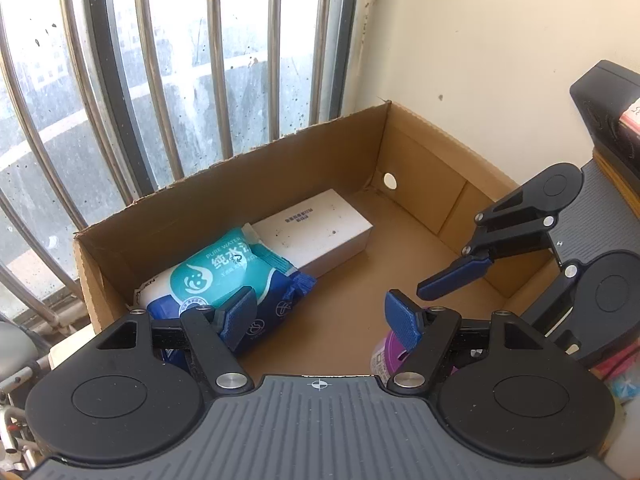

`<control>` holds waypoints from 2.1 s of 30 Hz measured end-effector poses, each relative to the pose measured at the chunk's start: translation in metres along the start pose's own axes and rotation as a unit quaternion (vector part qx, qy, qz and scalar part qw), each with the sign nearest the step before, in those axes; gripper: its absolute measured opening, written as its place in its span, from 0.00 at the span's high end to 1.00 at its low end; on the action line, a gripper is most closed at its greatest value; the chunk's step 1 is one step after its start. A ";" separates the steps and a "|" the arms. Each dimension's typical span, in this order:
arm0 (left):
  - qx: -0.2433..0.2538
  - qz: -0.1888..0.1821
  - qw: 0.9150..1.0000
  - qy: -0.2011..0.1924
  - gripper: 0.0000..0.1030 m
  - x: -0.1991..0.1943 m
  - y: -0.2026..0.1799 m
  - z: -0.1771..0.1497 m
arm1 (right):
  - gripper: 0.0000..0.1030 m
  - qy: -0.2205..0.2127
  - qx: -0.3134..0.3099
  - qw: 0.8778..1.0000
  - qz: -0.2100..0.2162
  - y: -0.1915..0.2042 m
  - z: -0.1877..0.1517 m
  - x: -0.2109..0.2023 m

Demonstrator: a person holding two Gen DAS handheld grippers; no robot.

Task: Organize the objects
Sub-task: 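Lift the purple jar with the right gripper and turn it lid-up, then lower the purple jar upright onto the box floor with the right gripper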

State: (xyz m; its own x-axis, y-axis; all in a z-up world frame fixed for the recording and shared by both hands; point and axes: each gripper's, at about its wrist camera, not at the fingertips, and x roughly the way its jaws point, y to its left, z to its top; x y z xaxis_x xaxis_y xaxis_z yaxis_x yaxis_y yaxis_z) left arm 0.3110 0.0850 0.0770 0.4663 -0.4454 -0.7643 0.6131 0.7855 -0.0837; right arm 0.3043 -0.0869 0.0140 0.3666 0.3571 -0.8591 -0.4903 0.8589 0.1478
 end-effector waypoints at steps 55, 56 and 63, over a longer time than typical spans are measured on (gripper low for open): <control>-0.033 -0.105 0.984 0.141 0.41 0.044 -0.031 0.037 | 0.90 -0.048 0.133 0.990 -0.018 -0.091 0.006 -0.059; -0.029 -0.102 0.983 0.148 0.38 0.042 -0.033 0.034 | 0.90 -0.051 0.131 0.990 -0.019 -0.091 0.004 -0.061; -0.040 -0.113 0.971 0.207 0.52 0.068 -0.045 0.019 | 0.89 -0.065 0.126 0.990 -0.025 -0.087 -0.006 -0.070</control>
State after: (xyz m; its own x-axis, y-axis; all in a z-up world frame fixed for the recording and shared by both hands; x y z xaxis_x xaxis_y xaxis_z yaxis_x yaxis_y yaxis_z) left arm 0.3269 0.0118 0.0409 0.0199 -0.4119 -0.9110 0.6107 0.7264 -0.3151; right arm 0.3160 -0.1888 0.0585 0.4922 0.3421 -0.8004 -0.2625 0.9351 0.2382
